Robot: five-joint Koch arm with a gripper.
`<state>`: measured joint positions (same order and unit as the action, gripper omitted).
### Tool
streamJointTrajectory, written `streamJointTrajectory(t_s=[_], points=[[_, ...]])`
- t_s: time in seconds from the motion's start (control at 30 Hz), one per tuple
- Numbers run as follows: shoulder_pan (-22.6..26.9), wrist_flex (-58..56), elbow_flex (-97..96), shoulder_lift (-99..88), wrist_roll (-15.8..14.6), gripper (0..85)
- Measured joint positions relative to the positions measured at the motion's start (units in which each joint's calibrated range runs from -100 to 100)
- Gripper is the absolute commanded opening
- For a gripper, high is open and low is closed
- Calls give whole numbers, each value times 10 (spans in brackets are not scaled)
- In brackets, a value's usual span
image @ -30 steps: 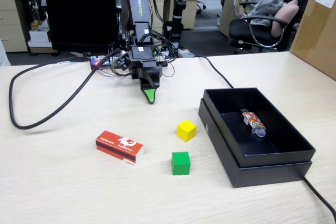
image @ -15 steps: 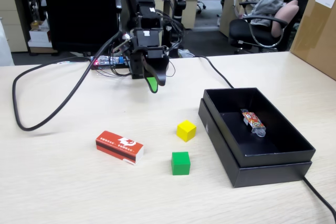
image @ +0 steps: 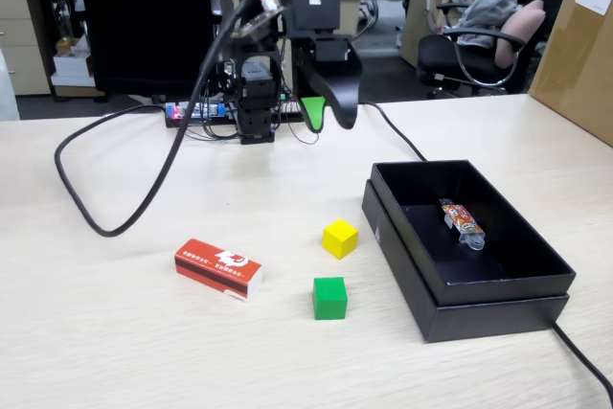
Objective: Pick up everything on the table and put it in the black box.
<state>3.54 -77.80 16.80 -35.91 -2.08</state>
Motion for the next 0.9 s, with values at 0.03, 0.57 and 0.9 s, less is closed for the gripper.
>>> streamJointTrajectory(t_s=[0.03,0.57,0.9], points=[[1,-21,19,28,7,475],[0,-75,171,337,41,472],[-1,-75,173,447,54,468]])
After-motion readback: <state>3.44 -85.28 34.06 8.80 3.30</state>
